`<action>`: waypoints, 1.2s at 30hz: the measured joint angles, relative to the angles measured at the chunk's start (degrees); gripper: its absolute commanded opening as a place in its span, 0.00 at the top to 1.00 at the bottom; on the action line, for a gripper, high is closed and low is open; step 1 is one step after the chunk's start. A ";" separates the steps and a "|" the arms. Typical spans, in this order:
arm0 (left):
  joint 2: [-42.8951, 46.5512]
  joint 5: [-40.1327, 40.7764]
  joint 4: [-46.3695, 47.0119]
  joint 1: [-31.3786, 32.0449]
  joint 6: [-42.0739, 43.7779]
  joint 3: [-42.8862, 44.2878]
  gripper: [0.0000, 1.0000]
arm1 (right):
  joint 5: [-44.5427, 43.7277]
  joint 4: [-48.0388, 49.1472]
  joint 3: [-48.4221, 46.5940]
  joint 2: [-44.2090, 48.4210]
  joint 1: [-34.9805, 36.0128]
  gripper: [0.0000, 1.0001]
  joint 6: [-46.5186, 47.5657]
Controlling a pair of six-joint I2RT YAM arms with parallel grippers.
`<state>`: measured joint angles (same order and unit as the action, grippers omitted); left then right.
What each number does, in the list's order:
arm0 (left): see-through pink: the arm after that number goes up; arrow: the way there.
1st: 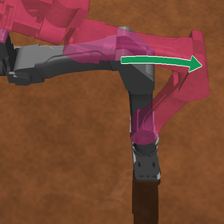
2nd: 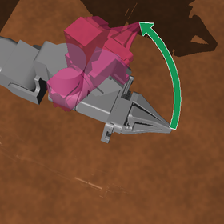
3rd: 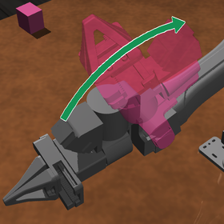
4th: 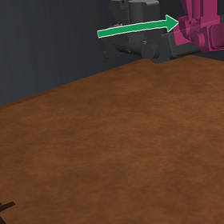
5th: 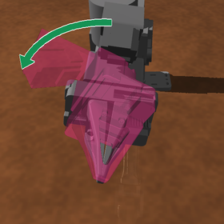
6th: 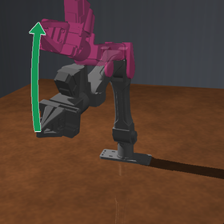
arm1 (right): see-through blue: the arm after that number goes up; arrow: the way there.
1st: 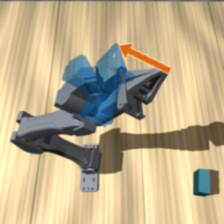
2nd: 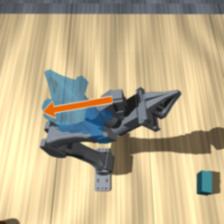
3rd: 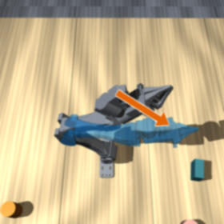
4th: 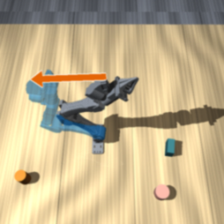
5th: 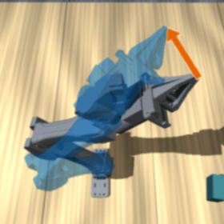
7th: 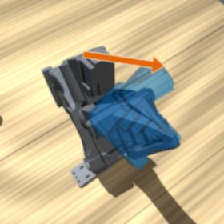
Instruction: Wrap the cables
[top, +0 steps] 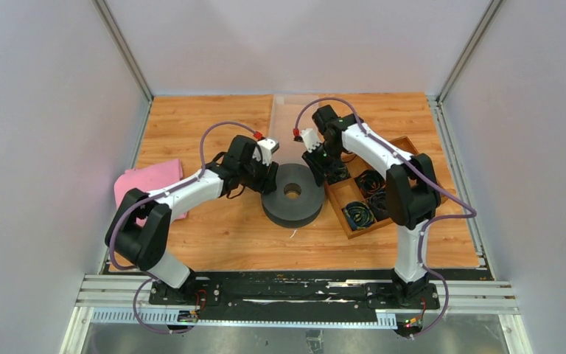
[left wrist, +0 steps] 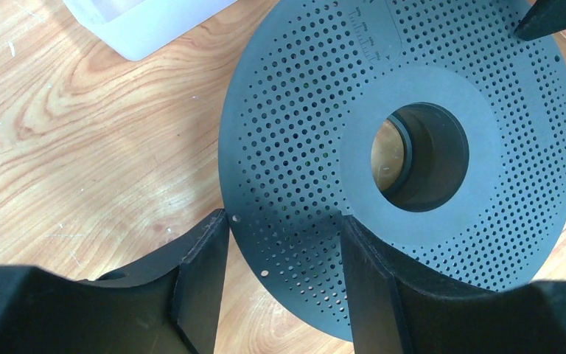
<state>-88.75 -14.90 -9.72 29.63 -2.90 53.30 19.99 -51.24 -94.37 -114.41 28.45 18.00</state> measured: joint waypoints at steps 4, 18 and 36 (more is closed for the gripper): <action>-0.02 2.73 0.59 1.95 -1.03 0.04 0.49 | -0.90 -2.05 -2.21 -1.36 -0.22 0.72 0.55; -1.25 -6.80 -0.44 10.64 1.49 0.09 0.41 | -0.33 7.72 -8.31 -9.25 0.00 0.71 2.64; 2.54 -5.68 -2.34 6.12 3.74 0.13 0.08 | 0.63 9.38 15.91 21.64 -2.49 0.47 5.90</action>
<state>-86.21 -20.58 -12.05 35.75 0.84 53.43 20.62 -41.87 -78.46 -92.77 25.96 23.90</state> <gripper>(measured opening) 0.899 0.480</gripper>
